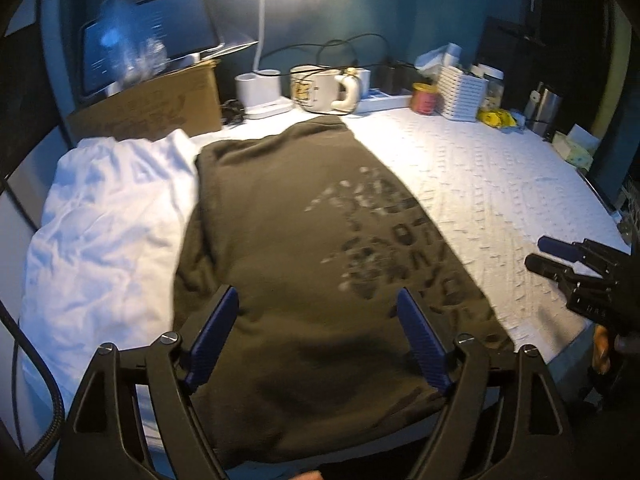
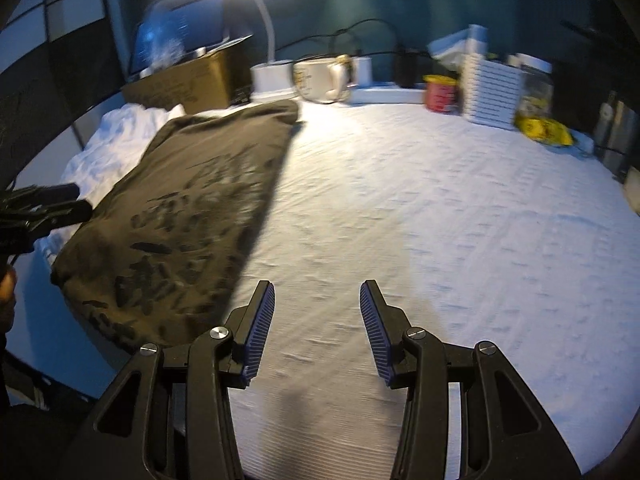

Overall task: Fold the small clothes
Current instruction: 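Open the left tool and pull both tools back from the folded shirt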

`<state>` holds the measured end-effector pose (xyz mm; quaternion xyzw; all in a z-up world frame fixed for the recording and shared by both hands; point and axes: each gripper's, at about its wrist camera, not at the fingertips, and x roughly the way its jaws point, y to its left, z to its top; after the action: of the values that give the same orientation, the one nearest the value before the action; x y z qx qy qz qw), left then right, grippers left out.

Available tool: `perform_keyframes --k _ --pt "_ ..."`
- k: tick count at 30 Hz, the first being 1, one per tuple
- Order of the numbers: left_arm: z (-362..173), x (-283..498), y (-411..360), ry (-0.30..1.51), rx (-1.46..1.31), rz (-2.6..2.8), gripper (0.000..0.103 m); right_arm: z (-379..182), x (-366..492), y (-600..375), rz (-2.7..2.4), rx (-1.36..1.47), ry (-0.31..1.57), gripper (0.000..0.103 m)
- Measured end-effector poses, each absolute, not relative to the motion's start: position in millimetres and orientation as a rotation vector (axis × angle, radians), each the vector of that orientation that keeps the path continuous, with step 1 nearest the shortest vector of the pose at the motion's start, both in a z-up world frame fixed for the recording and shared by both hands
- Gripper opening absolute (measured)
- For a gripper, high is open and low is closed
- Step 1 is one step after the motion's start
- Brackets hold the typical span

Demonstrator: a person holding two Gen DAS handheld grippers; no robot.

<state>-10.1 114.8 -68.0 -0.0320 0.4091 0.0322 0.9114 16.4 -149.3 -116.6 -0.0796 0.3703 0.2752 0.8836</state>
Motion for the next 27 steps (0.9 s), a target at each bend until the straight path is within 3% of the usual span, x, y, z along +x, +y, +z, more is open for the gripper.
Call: perform_keyframes --k 5,20,27 --pt "-58.8 -2.5 89.5 0.815 -0.065 0.020 0.082 -107.6 19.5 -181.0 0.516 -0.127 0.741 0.055" --pt "-19.3 9.5 28.6 0.682 0.035 -0.072 0.086 -78.2 12.9 -253.7 0.368 -0.078 0.665 0.056" --pt "-0.5 6.9 16.8 0.602 0.073 -0.057 0.094 -52.9 10.2 -270.9 0.333 -0.079 0.607 0.056"
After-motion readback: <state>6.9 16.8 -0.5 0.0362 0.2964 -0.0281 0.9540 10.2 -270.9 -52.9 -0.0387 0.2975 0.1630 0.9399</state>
